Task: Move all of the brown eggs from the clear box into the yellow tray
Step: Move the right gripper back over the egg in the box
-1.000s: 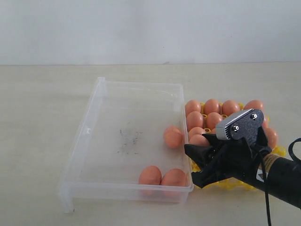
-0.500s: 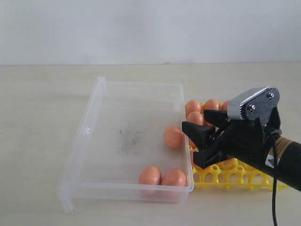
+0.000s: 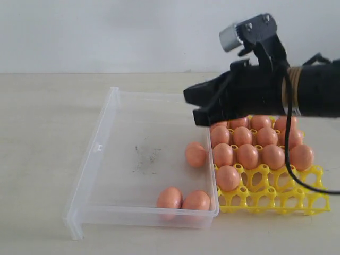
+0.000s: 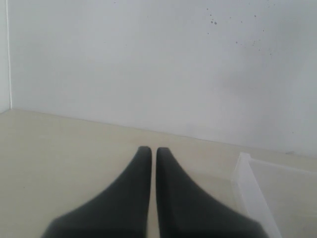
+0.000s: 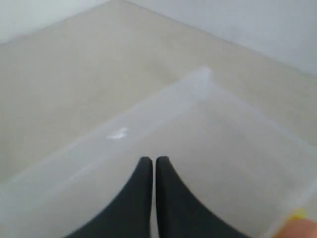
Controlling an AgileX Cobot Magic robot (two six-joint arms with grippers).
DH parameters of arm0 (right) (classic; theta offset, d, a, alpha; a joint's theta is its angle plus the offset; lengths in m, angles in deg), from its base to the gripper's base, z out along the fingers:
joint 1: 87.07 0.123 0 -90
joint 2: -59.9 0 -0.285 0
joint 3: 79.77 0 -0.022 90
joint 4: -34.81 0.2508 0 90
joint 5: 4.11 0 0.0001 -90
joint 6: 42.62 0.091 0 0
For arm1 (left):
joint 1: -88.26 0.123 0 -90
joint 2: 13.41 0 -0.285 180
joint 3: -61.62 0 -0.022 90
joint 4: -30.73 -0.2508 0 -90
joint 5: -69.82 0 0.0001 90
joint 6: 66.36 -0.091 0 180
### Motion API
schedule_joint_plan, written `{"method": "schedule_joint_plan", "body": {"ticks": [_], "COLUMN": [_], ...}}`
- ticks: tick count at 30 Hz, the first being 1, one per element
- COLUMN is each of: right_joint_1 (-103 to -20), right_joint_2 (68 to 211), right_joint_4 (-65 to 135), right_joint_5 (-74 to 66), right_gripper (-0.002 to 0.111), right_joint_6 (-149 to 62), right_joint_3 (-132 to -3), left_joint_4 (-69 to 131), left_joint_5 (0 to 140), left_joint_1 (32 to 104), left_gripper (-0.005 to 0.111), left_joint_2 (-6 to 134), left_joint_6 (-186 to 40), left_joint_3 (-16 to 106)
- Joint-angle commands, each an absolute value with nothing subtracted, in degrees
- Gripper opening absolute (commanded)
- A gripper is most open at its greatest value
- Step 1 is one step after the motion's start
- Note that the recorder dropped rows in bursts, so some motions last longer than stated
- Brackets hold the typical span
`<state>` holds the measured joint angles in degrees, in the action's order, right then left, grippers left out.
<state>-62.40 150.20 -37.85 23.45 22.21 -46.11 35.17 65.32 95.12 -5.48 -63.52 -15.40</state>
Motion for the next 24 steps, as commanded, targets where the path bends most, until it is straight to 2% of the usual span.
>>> {"method": "schedule_joint_plan", "body": {"ticks": [1, 4, 8, 11, 15, 18, 24], "right_joint_1": [-62.5, -62.5, -62.5, -62.5, -62.5, -61.8, -54.0], "right_joint_2": [149.4, 148.8, 148.4, 148.9, 152.9, 157.7, 167.4], "right_joint_4": [-42.6, -41.9, -29.0, 3.5, 52.6, 66.2, 63.2], "right_joint_5": [-8.7, -27.0, -32.4, -29.8, -41.0, -46.5, -47.1], "right_gripper": [0.0, 0.0, 0.0, 0.0, 0.0, 0.0, 0.0], "right_joint_6": [24.5, 21.1, 3.1, -24.5, -65.9, -70.3, -64.2], "right_joint_3": [-53.7, -55.2, -55.4, -57.1, -62.3, -66.8, -77.0], "left_joint_4": [35.7, 35.7, 35.7, 35.7, 35.7, 35.7, 35.7], "left_joint_5": [65.5, 65.5, 65.5, 65.5, 65.5, 65.5, 65.5], "left_joint_1": [95.0, 95.0, 95.0, 95.0, 95.0, 95.0, 95.0], "left_gripper": [0.004, 0.004, 0.004, 0.004, 0.004, 0.004, 0.004], "left_joint_2": [-5.6, -5.6, -5.6, -5.6, -5.6, -5.6, -5.6], "left_joint_6": [-63.0, -63.0, -63.0, -63.0, -63.0, -63.0, -63.0], "left_joint_3": [-15.6, -15.6, -15.6, -15.6, -15.6, -15.6, -15.6]}}
